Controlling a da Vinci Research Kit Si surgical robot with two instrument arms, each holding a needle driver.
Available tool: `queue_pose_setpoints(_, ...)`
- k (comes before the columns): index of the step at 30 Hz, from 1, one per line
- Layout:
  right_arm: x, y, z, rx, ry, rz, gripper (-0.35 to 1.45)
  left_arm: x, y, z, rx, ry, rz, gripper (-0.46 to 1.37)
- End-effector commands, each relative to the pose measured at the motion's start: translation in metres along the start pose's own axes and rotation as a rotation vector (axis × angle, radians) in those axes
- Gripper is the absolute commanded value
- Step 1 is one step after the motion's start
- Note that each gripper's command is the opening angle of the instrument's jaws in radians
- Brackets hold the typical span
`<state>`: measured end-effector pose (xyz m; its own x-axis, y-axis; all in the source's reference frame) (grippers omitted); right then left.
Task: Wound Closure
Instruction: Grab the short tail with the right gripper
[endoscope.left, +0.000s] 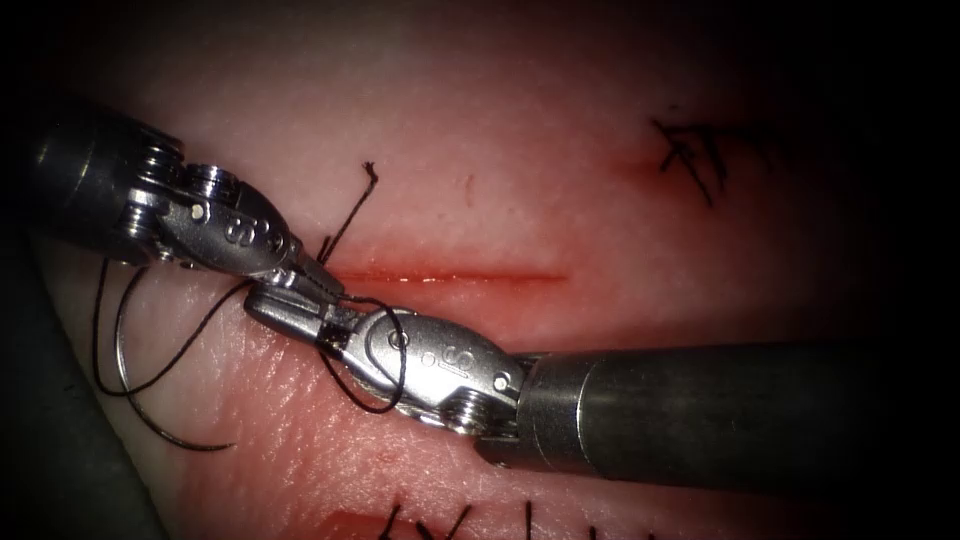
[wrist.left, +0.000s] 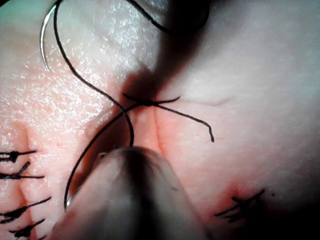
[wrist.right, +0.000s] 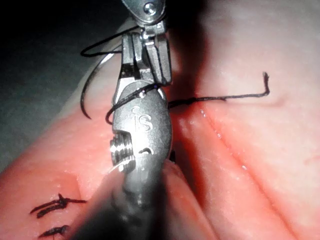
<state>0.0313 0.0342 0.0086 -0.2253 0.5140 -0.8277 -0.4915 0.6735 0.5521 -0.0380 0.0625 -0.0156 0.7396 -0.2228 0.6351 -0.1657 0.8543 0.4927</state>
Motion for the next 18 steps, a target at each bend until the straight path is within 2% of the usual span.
queue_pose_setpoints(1, 0.0, 0.0, 0.0, -0.007, 0.0, 0.0, -0.35, 0.0, 0.0001, 0.0, -0.004, 0.0, 0.002, -0.35)
queue_pose_setpoints(18, -0.0004, -0.0004, -0.0001, 0.001, -0.002, -0.004, -0.35, 0.0, -0.0001, -0.0004, -0.001, 0.0, 0.003, -0.35)
